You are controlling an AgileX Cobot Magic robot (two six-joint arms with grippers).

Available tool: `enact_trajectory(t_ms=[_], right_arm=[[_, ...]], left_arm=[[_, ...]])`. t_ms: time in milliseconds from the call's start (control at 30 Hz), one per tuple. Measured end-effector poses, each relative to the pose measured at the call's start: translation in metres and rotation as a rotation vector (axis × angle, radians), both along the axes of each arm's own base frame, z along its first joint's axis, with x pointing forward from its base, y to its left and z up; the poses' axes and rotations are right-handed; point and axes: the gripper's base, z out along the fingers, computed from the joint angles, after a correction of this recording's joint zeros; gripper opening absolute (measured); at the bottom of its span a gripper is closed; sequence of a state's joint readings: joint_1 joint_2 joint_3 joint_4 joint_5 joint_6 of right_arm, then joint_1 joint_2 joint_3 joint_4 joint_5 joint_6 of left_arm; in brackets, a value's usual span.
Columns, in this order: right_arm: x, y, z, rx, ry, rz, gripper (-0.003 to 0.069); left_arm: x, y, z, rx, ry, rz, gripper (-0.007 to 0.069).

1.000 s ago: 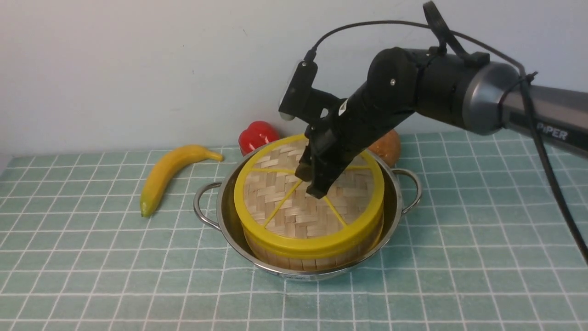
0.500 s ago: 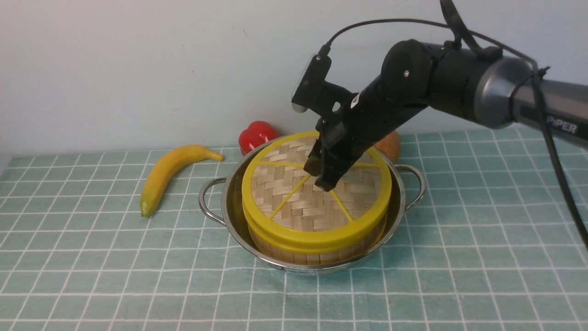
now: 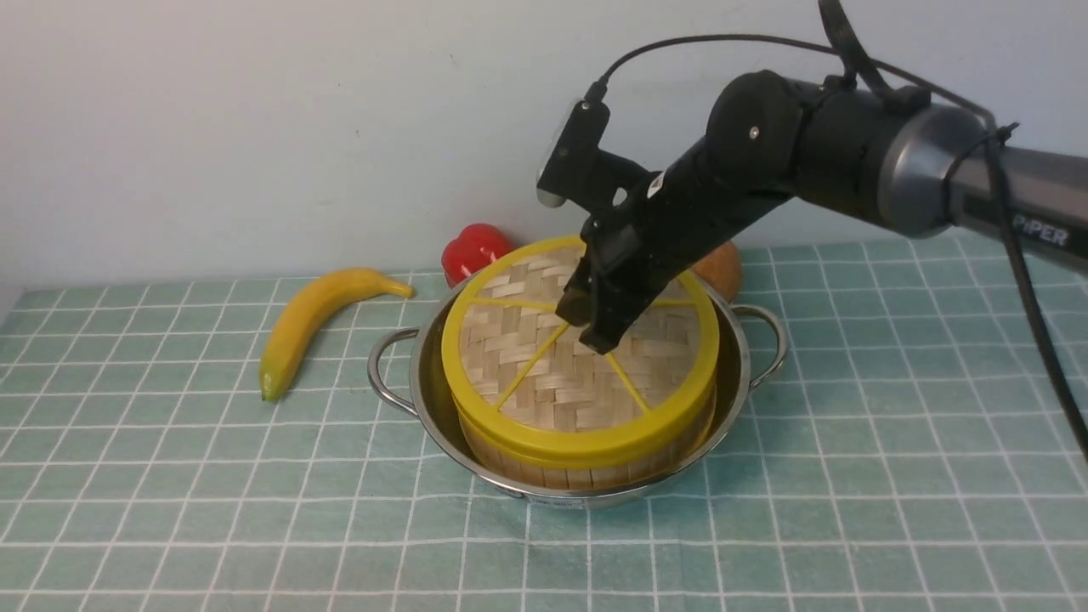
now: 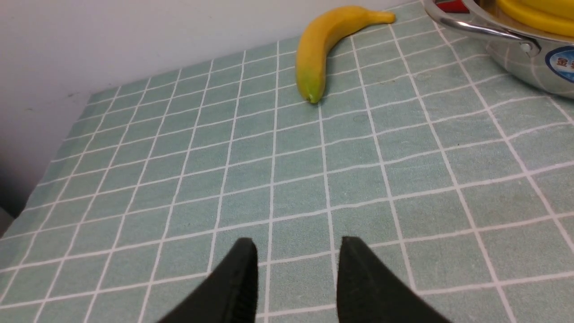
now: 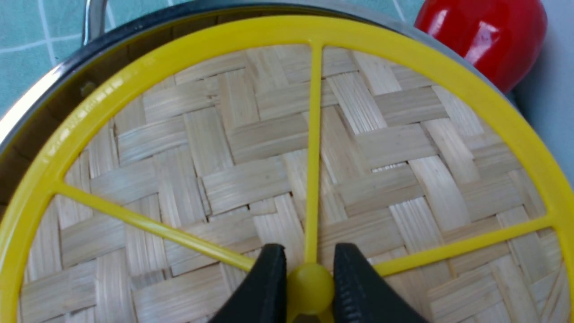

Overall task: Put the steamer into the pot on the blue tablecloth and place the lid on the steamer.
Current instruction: 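Place the bamboo steamer lid onto the steamer basket in the pot with the right gripper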

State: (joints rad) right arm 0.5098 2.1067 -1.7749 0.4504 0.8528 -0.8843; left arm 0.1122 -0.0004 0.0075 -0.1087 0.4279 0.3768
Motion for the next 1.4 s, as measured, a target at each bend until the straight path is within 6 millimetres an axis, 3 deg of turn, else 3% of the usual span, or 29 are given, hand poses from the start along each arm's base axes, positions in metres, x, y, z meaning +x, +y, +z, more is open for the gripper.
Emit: enact_trajectory(t_ms=[933,1100,1133,1233,1400], right_arm=[[0.0033,-0.0023,-0.0087,0.007,0.028,0.01,0.0152],[0.0037,-0.0023,-0.0087,0.007,0.023,0.011,0.0245],[0.0045,-0.002,-0.01,0.007,0.02,0.008,0.0321],[0.0056,-0.0019,-0.0094,0.012,0.008,0.003,0.0415],[0.006,-0.0017,-0.0071,0.021,-0.002,-0.003,0.0477]], left_arm=[[0.0,0.0,0.0,0.0,0.0,0.0,0.0243],[0.0,0.0,0.0,0.0,0.0,0.0,0.0243],[0.0,0.0,0.0,0.0,0.0,0.0,0.0243],[0.0,0.0,0.0,0.0,0.0,0.0,0.0243],[0.0,0.0,0.0,0.0,0.0,0.0,0.0243]])
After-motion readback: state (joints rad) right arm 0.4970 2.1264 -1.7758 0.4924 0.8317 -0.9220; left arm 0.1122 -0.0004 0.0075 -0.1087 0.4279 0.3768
